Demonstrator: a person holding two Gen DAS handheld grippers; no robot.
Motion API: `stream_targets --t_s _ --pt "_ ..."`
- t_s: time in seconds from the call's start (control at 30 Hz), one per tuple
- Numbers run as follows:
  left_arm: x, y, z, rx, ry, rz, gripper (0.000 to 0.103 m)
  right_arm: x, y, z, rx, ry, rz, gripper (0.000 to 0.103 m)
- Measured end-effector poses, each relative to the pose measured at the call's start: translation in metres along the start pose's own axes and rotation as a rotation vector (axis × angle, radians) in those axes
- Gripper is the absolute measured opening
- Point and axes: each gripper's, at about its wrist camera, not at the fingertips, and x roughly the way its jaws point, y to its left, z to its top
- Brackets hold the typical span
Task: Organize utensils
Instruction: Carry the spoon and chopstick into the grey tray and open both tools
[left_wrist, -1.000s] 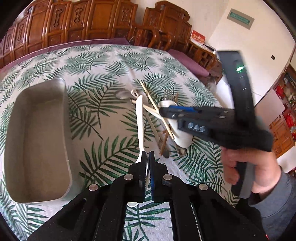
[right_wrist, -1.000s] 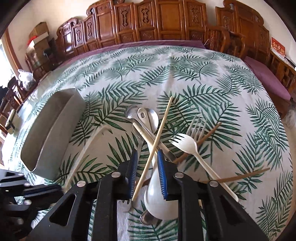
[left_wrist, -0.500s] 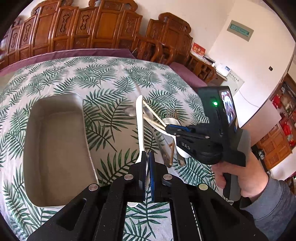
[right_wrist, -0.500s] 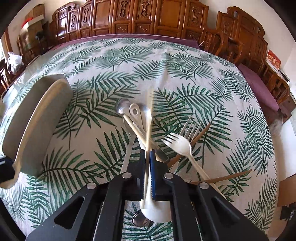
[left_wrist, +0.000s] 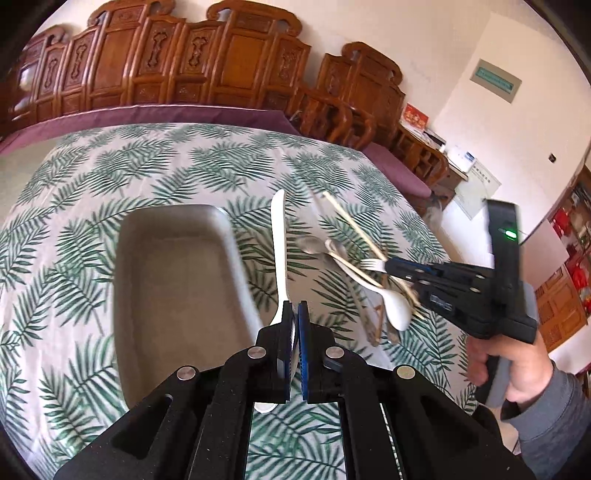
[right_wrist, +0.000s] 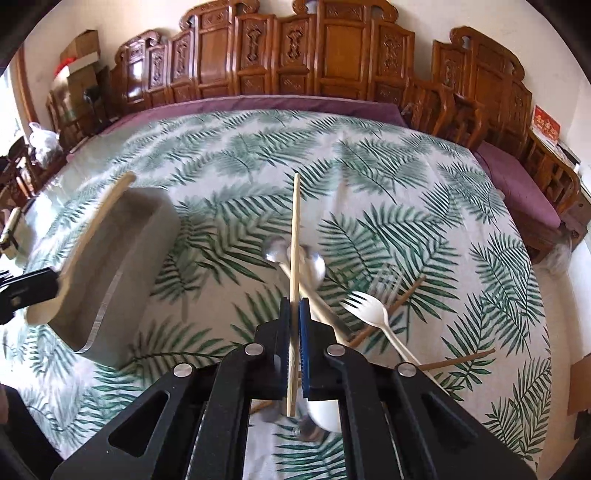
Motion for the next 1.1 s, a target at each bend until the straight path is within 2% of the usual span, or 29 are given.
stream_targets --t_s 0.33,0.57,0.67,0.83,1.1 --pt "0.01 0.042 0.002 -0.071 0.04 0.08 0.002 -0.031 0.058 0.004 -0.05 -0.06 0.127 0.006" --pt "0.027 0.065 -0.003 -0.125 0.083 0.123 0.002 -0.035 0.09 -0.001 -0.069 -0.053 0.182 0.006" --pt "0.027 0.07 -0.003 -0.125 0.08 0.165 0.003 -0.033 0.098 -0.002 -0.074 -0.043 0.191 0.006" --pt "0.016 0.073 0.002 -0.125 0.051 0.176 0.016 -0.031 0.112 -0.003 -0.08 -0.032 0.212 0.006" --pt "-0.023 0.082 0.016 -0.105 -0.04 0.256 0.043 -0.015 0.138 0.0 -0.084 -0.004 0.255 0.006"
